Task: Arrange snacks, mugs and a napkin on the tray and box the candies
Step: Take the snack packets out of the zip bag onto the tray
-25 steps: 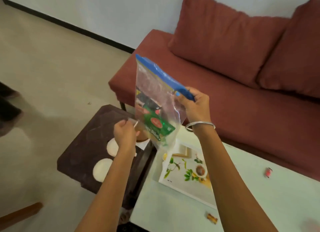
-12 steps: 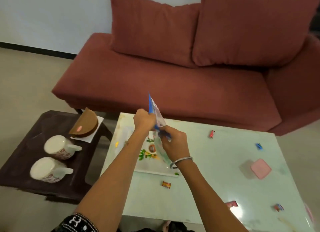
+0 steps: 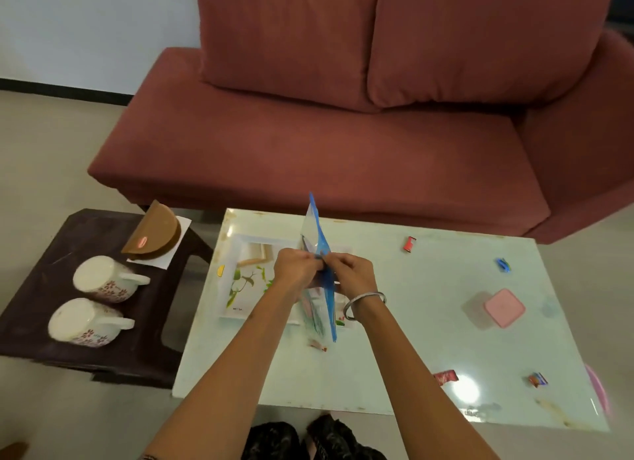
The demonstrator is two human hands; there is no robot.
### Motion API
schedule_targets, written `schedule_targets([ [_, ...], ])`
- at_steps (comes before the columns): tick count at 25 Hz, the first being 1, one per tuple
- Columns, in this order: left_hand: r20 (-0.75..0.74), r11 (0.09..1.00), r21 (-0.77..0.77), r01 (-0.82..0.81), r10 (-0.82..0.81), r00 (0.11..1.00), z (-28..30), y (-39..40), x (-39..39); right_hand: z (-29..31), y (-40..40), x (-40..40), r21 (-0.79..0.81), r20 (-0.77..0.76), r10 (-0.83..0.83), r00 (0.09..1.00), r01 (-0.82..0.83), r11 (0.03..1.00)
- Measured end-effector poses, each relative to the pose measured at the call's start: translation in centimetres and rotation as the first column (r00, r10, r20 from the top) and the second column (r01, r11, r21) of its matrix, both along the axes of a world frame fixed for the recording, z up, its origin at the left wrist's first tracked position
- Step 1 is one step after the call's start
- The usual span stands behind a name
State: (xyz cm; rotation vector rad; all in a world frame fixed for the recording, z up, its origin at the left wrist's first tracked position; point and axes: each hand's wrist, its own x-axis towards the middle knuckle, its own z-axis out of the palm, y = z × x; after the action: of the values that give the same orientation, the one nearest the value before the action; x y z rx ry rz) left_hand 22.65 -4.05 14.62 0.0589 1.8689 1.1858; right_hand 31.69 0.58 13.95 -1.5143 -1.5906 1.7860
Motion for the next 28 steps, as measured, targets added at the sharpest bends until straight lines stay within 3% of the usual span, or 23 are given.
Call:
schedule_targets([
  [4, 0.020, 1.000, 0.011, 0.021, -0.021, 1.000, 0.1, -1.1, 0.3, -0.4, 0.0, -0.4, -0.092, 0.041, -0.031, 0.999, 0.034, 0.995],
  [8, 0.170, 0.996, 0.084, 0.008, -0.022, 0.985, 0.4, -1.8, -0.1, 0.0, -0.1, -1.1, 0.020, 0.148, -0.016, 0.989, 0.013, 1.000],
  [11, 0.174, 0.995, 0.099, -0.031, 0.013, 0.985, 0.3, -1.9, 0.0, 0.0, -0.3, -1.3, 0.036, 0.135, 0.000, 0.991, -0.005, 0.999],
  [16, 0.051, 0.987, 0.161, -0.007, -0.001, 0.999, -0.4, -1.9, 0.3, 0.1, 0.4, -1.1, -0.040, 0.008, 0.134, 0.991, -0.134, 0.990],
  [18, 0.049, 0.984, 0.167, -0.058, 0.050, 0.998, -0.6, -1.8, 0.6, 0.2, 0.7, -1.2, 0.123, 0.129, 0.166, 0.978, -0.182, 0.976],
  [21, -0.182, 0.998, 0.044, 0.033, -0.024, 0.983, -0.8, -1.1, 1.1, 0.7, 0.0, -1.4, 0.290, 0.239, 0.198, 0.951, -0.264, 0.920],
  [25, -0.431, 0.965, -0.094, 0.245, -0.262, 0.864, -0.3, -0.2, 1.3, 0.8, -0.7, -1.9, 0.367, 0.321, 0.095, 0.942, -0.216, 0.905],
  [28, -0.500, 0.963, -0.137, 0.231, -0.268, 0.823, -0.1, 0.2, 1.4, 1.0, -0.5, -2.1, 0.399, 0.340, 0.014, 0.940, -0.158, 0.903],
])
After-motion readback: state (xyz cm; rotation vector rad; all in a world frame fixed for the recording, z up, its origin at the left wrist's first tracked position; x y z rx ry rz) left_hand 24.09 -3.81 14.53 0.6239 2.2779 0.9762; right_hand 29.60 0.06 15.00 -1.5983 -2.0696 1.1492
